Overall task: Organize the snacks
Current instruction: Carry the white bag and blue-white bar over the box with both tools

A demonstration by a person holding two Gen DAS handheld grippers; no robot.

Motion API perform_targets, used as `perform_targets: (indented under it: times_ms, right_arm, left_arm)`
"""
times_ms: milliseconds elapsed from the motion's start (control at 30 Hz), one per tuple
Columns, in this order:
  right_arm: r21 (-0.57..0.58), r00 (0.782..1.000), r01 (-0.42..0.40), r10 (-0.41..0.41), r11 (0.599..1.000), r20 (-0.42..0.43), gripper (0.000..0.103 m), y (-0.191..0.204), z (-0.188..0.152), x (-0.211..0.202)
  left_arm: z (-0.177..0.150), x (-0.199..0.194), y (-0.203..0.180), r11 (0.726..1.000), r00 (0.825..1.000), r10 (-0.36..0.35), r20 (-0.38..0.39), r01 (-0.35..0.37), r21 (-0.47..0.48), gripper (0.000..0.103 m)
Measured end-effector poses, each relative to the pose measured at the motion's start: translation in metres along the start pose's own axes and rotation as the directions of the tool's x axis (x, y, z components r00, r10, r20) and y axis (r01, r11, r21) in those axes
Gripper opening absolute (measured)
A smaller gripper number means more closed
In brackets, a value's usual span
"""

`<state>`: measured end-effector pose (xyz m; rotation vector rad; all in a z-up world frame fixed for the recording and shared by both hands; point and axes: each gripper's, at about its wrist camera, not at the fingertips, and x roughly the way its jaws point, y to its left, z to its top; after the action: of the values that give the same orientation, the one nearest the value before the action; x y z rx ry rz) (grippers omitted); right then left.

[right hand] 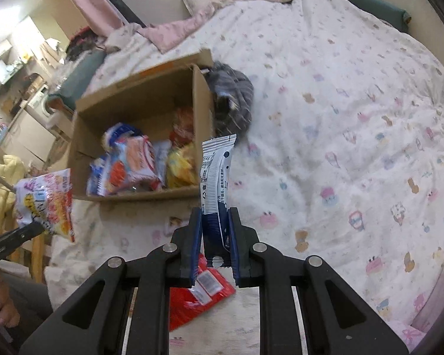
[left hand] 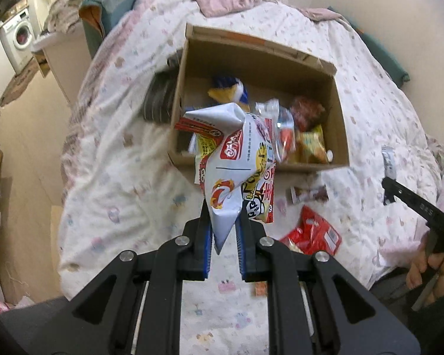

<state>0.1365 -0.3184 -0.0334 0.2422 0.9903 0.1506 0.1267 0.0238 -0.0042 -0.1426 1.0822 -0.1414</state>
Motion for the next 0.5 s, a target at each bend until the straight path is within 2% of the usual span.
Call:
perform_targets:
  times_ms: [200,500]
  right_arm:
    - [-0.035,0.996,-0.060,0.062,0.998,0.071,0.018,0.022,0.013,-0.013]
    - [-0.086,0.992,-0.087,0.094,0.993,0.086,0.018,0.044,0.023,-0.005]
  left_arm:
    - [0.025,-0.006,0.000,1.000,0.999,0.022,0.036,-0.022,0.000,0.011]
    - [0.053,0.002,-0.004,1.000,0.998,0.029,0.051,-0.029,0.011,0.011]
